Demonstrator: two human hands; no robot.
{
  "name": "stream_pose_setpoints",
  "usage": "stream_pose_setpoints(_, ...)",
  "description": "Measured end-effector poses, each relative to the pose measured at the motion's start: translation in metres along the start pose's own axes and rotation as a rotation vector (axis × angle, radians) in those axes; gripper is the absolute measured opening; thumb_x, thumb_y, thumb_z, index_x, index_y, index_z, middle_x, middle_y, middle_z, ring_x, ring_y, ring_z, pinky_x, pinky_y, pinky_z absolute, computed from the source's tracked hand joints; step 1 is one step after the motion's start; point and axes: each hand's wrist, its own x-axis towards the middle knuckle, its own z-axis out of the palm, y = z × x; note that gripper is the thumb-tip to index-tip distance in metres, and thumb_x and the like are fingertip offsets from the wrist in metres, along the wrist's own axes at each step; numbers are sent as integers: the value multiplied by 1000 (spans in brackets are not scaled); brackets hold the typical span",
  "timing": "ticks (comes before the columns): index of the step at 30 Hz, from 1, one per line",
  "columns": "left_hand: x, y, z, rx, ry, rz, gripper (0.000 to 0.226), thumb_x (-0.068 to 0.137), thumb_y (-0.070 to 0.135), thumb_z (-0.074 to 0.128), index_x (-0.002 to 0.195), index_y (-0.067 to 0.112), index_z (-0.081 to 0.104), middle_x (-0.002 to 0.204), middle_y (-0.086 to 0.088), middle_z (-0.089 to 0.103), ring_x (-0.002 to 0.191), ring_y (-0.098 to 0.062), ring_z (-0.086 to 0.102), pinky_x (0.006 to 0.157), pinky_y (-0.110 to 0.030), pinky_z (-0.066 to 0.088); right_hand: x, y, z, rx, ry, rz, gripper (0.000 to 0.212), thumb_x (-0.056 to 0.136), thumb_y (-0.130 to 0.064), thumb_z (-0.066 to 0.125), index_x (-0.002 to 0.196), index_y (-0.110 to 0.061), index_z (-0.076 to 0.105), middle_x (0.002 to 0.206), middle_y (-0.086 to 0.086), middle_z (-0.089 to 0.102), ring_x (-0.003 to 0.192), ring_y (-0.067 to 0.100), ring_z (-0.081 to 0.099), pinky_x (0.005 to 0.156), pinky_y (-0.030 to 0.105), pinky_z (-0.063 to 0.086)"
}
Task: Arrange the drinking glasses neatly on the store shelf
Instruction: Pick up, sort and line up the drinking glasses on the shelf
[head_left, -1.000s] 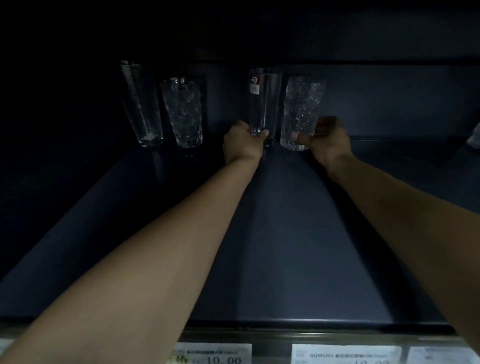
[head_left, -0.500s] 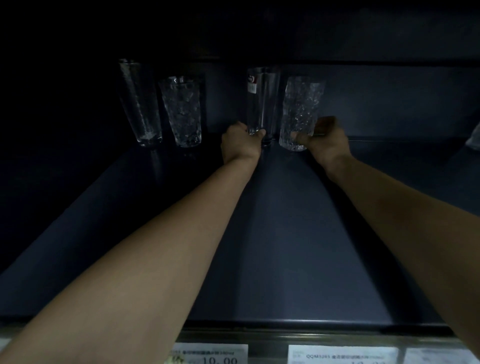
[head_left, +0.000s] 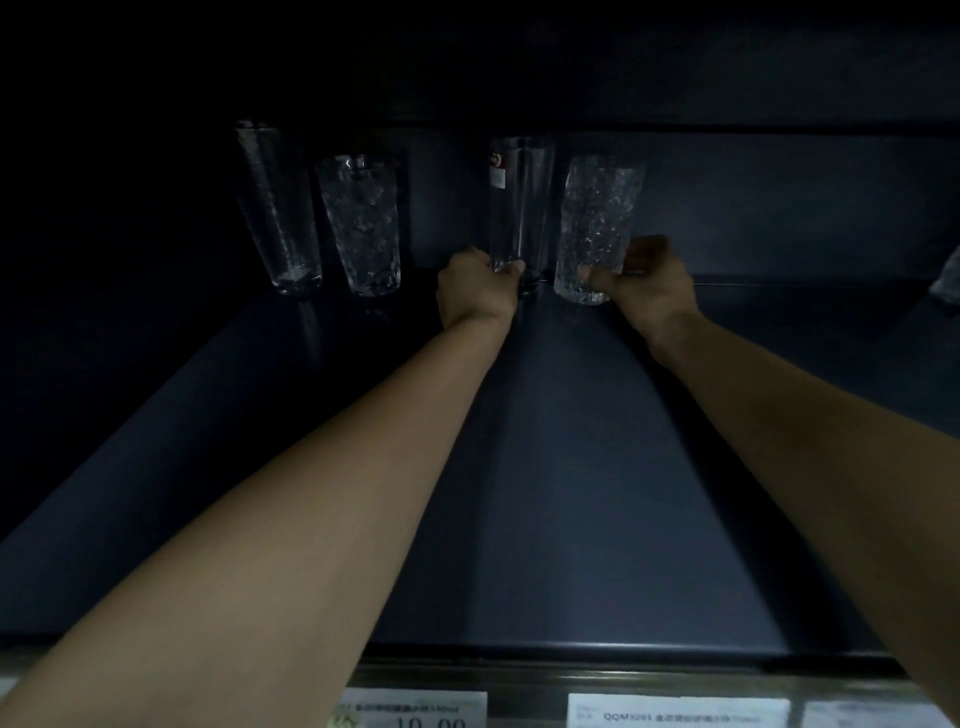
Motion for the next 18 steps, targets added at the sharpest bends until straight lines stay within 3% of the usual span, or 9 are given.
stream_pose_setpoints(8, 2, -2, 0, -20, 4, 11, 28, 89, 26, 74, 102, 2, 69, 107, -12, 72, 99, -24, 67, 82, -29, 55, -1, -2, 0, 6, -15, 2, 59, 76, -32, 85, 122, -17, 53, 115, -7, 64, 102, 9, 61, 86, 19, 49)
stream_pose_setpoints(16, -2, -1, -2, -43, -24, 26, 28, 88, 22, 74, 107, 3, 67, 108, -8, 69, 88, -13, 58, 77, -21, 48, -2, -2, 0, 45, -18, -1, 49, 75, -27, 86, 110, -22, 52, 113, -5, 66, 103, 11, 62, 93, 24, 51)
stream_pose_setpoints(18, -5, 0, -6, -27, -29, 22, 28, 89, 21, 73, 109, 2, 67, 107, -8, 68, 89, -14, 59, 76, -21, 47, -6, -5, -2, 46, -13, 11, 52, 75, -29, 86, 115, -20, 54, 115, -5, 64, 106, 12, 61, 94, 23, 50)
